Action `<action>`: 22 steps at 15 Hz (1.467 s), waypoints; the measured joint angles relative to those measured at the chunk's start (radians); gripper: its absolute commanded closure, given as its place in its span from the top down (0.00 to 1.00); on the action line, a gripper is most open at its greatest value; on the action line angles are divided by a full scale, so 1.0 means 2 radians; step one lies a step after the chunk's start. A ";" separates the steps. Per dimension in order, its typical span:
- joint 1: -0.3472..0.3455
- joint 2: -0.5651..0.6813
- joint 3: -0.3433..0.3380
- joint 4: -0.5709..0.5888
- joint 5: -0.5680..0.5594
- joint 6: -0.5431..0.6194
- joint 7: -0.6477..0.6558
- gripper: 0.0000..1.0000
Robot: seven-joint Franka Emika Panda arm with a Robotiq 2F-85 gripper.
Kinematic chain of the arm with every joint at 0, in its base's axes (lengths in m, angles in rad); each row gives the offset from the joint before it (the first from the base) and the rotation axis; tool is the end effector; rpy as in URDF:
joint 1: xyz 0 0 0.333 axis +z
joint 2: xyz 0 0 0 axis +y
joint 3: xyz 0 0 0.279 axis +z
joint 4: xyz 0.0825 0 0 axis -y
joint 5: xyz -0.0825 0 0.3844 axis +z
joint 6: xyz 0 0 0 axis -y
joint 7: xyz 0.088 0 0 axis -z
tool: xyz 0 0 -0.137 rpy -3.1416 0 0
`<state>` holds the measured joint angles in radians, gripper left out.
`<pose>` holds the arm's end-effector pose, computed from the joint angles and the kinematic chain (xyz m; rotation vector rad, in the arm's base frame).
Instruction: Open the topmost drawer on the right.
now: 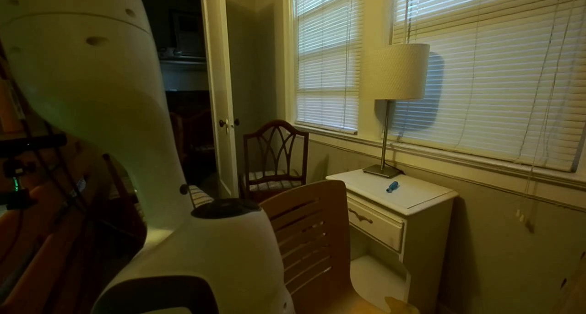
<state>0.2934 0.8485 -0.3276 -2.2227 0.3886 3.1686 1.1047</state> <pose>0.4852 -0.0883 -0.0182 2.3045 -1.9537 0.4037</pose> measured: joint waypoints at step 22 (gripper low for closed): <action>-0.036 0.007 0.004 0.005 0.000 0.011 0.000 0.10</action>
<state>0.2213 0.8625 -0.3202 -2.2130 0.3886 3.1914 1.1046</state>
